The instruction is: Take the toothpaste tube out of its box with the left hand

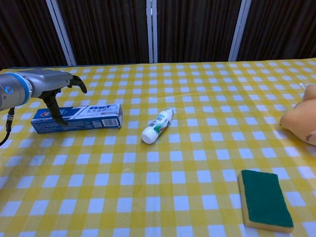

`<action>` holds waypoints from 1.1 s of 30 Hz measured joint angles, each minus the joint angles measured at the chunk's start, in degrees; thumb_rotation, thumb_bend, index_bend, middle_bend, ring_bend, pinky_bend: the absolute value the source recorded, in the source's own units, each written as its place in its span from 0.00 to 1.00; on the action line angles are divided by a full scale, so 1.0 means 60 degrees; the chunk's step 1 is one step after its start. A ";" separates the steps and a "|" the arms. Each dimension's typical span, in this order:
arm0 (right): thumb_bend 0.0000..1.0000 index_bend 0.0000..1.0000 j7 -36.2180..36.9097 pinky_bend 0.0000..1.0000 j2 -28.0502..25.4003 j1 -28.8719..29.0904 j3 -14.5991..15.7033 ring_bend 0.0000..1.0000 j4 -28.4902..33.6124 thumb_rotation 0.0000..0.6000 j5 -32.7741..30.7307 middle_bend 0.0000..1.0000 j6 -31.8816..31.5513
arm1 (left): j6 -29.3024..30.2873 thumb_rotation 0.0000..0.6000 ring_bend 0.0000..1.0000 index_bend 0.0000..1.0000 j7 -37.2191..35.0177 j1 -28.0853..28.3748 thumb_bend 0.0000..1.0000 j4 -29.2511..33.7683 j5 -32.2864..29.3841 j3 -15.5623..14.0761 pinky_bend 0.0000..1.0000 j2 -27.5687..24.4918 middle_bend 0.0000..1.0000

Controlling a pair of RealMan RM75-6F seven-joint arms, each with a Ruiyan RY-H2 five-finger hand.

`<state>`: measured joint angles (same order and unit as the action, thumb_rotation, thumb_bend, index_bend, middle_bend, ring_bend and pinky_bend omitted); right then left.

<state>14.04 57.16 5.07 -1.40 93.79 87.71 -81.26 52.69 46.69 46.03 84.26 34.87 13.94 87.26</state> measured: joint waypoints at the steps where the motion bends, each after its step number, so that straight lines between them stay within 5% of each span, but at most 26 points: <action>1: 0.08 0.02 0.0044 0.00 -0.0010 0.0005 -0.0006 0.00 -0.0010 1.00 -0.0016 0.00 0.0014 | -0.0002 1.00 0.11 0.20 0.0044 0.0096 0.04 -0.0104 -0.0148 -0.0017 0.20 0.0103 0.04; 9: 0.08 0.02 0.0339 0.00 -0.0102 0.0005 -0.0053 0.00 -0.0055 1.00 -0.0075 0.00 0.0010 | 0.0188 1.00 0.17 0.27 0.0258 0.0690 0.05 -0.0821 -0.0911 -0.0228 0.25 0.0930 0.11; 17: 0.08 0.02 0.0375 0.00 -0.0119 -0.0017 -0.0067 0.00 -0.0054 1.00 -0.0059 0.00 -0.0049 | 0.0918 1.00 0.44 0.58 -0.0179 0.0653 0.29 -0.1164 -0.0255 -0.0363 0.46 0.1394 0.43; 33: 0.08 0.02 0.0102 0.00 -0.0099 -0.0091 -0.0015 0.00 0.0094 1.00 0.0121 0.00 -0.0239 | 0.1666 1.00 0.45 0.60 -0.1261 0.0085 0.33 -0.0322 0.1599 -0.0579 0.47 0.0376 0.44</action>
<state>14.66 56.57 4.52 -1.50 94.35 88.43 -82.69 62.68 39.12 46.54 82.33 44.46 10.47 89.52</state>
